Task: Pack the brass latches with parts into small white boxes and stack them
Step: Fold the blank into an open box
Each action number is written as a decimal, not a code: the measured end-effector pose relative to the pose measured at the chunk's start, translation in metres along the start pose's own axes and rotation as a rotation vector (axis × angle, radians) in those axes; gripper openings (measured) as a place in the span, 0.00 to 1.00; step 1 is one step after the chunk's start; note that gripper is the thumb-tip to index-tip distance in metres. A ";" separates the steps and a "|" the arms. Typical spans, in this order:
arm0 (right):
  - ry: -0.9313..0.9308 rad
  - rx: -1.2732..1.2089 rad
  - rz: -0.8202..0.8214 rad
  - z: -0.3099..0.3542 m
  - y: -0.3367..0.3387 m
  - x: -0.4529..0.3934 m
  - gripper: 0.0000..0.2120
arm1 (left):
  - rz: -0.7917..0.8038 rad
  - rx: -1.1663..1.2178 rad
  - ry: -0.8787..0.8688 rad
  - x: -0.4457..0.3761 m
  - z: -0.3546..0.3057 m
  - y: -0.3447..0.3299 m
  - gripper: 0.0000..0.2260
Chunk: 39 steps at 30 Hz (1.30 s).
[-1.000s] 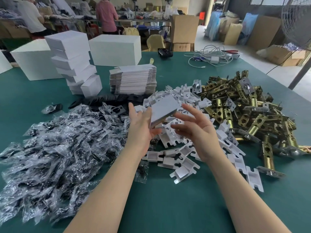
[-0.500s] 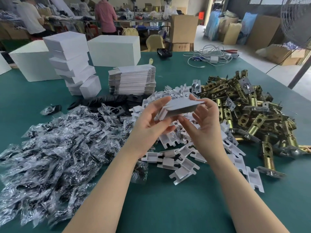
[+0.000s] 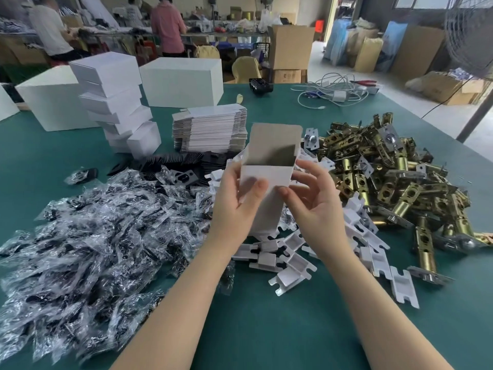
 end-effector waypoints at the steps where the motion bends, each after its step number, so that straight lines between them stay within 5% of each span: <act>1: -0.001 0.011 -0.005 -0.001 0.000 0.000 0.21 | 0.032 0.004 0.009 0.001 0.000 -0.003 0.11; 6: 0.064 0.046 -0.050 0.003 0.006 0.000 0.19 | 0.077 0.000 -0.017 0.001 -0.003 -0.005 0.23; 19: -0.130 0.044 -0.040 0.001 0.008 -0.001 0.18 | 0.102 0.084 0.054 -0.001 -0.003 0.003 0.24; 29: -0.183 -0.065 0.058 0.000 0.005 0.001 0.09 | 0.101 0.065 0.111 -0.003 0.002 0.003 0.10; 39: -0.141 -0.032 0.073 -0.002 0.006 0.002 0.03 | 0.031 0.061 0.101 -0.003 0.002 0.003 0.10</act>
Point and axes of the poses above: each hand's wrist, its own x-axis away from the middle knuckle, its own y-axis out of the back of the hand, z = x × y, the point moved 2 cm from there along -x, towards the middle knuckle, and after that the axes turned 10 degrees about -x, right-handed, at the moved point
